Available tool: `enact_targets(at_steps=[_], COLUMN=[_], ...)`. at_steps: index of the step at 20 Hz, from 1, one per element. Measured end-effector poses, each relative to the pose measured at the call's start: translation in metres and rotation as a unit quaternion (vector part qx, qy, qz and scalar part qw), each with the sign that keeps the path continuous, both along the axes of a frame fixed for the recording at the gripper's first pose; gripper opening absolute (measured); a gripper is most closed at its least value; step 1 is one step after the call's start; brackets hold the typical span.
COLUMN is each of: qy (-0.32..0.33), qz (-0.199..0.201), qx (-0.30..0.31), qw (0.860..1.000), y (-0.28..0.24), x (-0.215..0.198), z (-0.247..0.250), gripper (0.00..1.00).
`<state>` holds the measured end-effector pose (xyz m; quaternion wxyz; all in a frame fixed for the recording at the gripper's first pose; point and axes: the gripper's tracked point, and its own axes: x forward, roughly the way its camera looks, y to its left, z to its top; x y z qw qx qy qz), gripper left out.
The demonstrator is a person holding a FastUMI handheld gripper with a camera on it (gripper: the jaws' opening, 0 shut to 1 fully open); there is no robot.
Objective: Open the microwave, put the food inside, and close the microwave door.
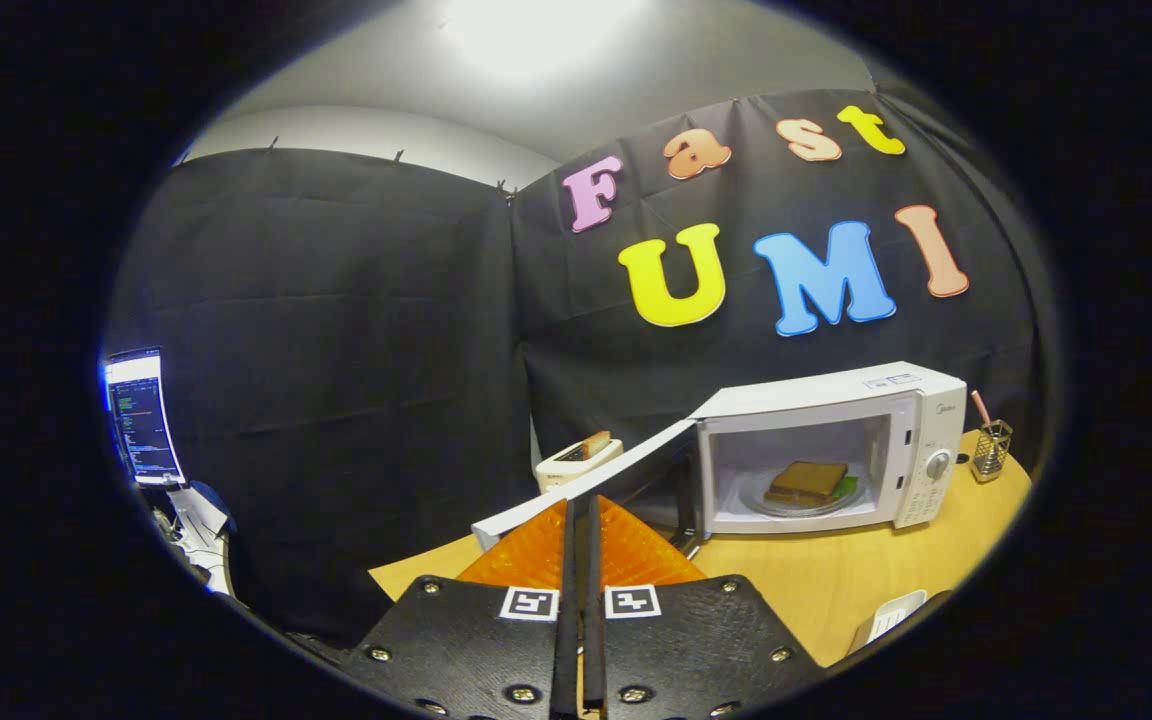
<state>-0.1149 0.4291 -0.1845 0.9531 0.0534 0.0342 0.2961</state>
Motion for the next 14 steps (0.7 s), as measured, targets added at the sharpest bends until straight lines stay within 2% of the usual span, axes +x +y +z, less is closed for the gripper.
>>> enact_targets(at_steps=[6, 11, 14], qy=[0.014, 0.033, 0.032], qz=[0.033, 0.022, -0.003], qx=[-0.008, -0.015, -0.008], qw=[0.999, 0.999, 0.999], y=[0.073, 0.115, 0.120], x=[-0.012, -0.002, 0.009], z=[-0.013, -0.034, -0.044], gripper=[0.03, 0.03, 0.03])
